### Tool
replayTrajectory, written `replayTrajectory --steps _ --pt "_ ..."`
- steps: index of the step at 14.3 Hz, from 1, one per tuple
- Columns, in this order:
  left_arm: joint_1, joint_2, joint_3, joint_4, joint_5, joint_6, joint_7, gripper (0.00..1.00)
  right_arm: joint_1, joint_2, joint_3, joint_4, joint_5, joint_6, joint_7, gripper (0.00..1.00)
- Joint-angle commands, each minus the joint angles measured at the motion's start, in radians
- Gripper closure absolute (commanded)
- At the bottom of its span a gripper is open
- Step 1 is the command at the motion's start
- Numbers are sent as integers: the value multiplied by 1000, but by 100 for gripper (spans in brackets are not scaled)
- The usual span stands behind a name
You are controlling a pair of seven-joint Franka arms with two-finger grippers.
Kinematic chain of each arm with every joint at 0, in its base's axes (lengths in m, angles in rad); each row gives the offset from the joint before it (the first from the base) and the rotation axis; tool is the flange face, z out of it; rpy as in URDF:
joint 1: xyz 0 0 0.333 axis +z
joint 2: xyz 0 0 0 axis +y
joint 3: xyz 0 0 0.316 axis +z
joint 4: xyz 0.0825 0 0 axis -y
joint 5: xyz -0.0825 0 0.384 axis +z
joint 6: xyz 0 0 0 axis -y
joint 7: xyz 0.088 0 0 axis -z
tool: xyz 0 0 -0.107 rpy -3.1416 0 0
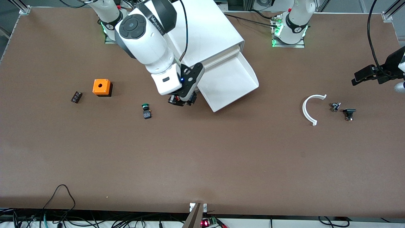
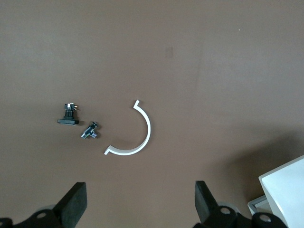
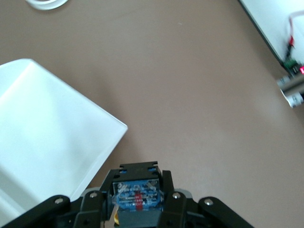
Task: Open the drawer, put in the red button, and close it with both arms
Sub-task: 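Carry the red button over the open drawer with the right gripper, then lower the red button into the drawer and open the right gripper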
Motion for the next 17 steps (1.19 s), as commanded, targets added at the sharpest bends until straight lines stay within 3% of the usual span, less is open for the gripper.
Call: replayTrajectory --steps 1,6,10,14,17 --pt "-14 20 -2 37 39 -41 -97 0 88 44 0 60 -78 -9 -90 65" --pt "-34 4 -9 31 82 -50 -163 0 223 84 -1 74 -173 -35 -169 63" --pt "-34 3 -7 22 83 -41 -158 0 286 102 -4 74 -196 -107 -274 64" --pt "-34 7 -7 22 82 -28 -160 0 321 160 -7 76 -204 -96 -281 64" --pt "-34 9 -7 22 82 -28 -161 0 398 211 -78 102 -202 -90 -281 64"
